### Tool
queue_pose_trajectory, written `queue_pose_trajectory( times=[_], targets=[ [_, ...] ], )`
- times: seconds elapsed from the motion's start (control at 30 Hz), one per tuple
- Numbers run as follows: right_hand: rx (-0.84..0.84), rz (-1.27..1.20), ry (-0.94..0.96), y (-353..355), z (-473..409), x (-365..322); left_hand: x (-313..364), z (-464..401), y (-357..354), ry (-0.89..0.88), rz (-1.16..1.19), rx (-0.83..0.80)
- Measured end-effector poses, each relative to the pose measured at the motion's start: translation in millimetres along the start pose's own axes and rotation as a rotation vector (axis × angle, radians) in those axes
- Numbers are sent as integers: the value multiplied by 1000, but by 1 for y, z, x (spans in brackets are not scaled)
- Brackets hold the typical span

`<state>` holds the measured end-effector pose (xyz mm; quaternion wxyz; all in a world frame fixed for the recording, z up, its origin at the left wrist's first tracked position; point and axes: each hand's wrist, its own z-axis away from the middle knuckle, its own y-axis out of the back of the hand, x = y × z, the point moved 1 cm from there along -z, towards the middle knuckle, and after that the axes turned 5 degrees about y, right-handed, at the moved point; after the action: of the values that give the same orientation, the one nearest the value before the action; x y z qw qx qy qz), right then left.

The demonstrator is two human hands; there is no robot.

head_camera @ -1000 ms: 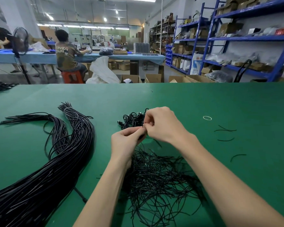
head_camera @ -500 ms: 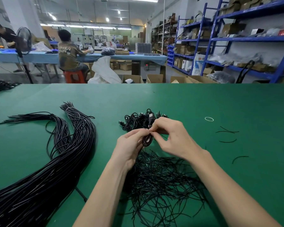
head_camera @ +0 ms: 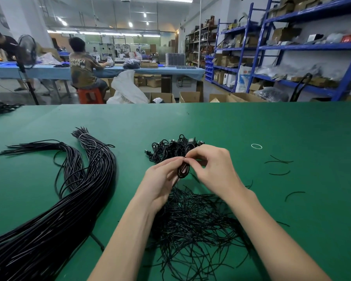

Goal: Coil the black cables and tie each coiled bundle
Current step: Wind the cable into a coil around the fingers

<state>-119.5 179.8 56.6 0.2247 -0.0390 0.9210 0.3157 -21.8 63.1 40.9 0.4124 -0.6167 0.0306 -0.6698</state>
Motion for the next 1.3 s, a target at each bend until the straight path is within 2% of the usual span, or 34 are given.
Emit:
queue_pose_trajectory(
  times=[0.13,0.23,0.37,0.57,0.83,1.0,1.13,1.23,1.3],
  targets=[
    [94,-118,19,0,5,-1,1,3,6,262,228,-81],
    [103,-294,-49,4,7,0,3,8,8,382,143,-207],
    [-41,-368,-57,13,3,-1,5,8,13,396,120,-247],
    [-257,-150,80,33,-8,-5,5,4,16,374,61,-185],
    [-326,-13,212,38,-11,-16,5,6,14,370,57,-226],
    [-222,12,234,31,-5,-14,5,4,14,359,135,-215],
    [-65,-91,95,22,0,-17,5,3,12,272,178,-186],
    [0,-219,-139,14,1,-16,8,1,14,51,-2,-159],
    [-16,-453,-364,9,0,-12,10,0,15,-146,-160,-159]
  ],
)
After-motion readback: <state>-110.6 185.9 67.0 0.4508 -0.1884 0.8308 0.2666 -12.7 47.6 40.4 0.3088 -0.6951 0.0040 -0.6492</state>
